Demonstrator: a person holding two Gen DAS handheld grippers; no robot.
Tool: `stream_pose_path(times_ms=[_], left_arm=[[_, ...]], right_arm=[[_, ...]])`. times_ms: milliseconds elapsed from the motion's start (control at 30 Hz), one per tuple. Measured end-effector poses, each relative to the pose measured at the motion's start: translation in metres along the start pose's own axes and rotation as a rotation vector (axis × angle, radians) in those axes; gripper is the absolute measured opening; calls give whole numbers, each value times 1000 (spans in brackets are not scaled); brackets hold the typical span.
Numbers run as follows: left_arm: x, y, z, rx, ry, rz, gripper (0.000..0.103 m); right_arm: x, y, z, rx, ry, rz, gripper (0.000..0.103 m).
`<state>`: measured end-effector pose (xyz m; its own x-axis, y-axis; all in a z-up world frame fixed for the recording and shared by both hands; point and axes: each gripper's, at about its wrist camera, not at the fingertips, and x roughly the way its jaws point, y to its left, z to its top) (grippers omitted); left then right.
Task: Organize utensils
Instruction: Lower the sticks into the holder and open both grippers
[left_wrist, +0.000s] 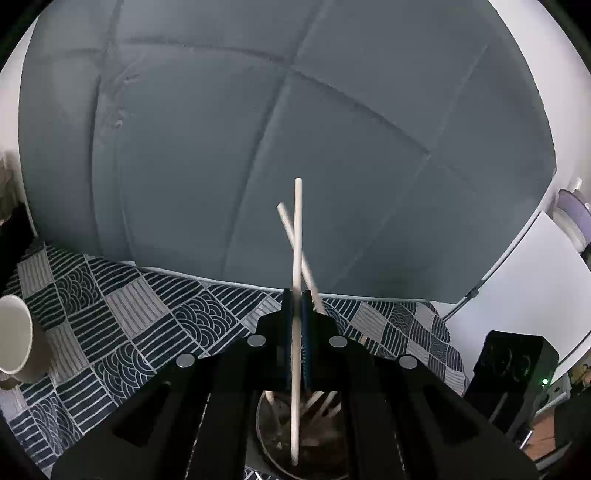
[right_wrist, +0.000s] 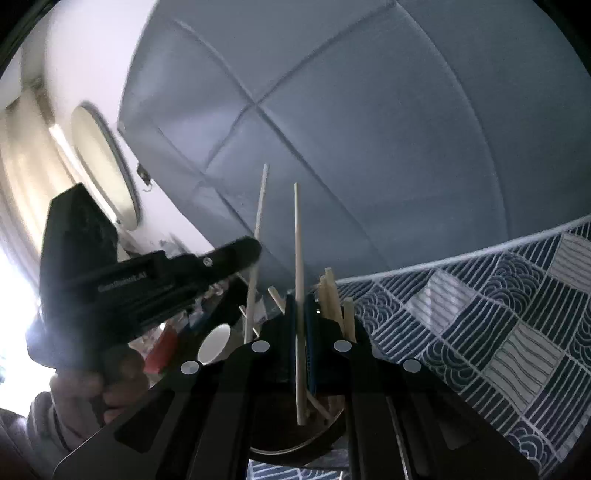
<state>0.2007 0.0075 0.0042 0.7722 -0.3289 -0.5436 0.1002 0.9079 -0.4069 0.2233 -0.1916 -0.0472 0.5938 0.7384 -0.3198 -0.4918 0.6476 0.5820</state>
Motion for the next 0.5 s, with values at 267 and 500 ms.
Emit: stream_pose_path(times_ms=[267, 500], left_arm=[[-6, 1, -19, 22, -33, -22, 5], [-17, 1, -23, 34, -33, -11, 5]], right_arm=[[-18, 10, -13, -110, -27, -41, 5], [-38, 19, -25, -187, 0, -98, 5]])
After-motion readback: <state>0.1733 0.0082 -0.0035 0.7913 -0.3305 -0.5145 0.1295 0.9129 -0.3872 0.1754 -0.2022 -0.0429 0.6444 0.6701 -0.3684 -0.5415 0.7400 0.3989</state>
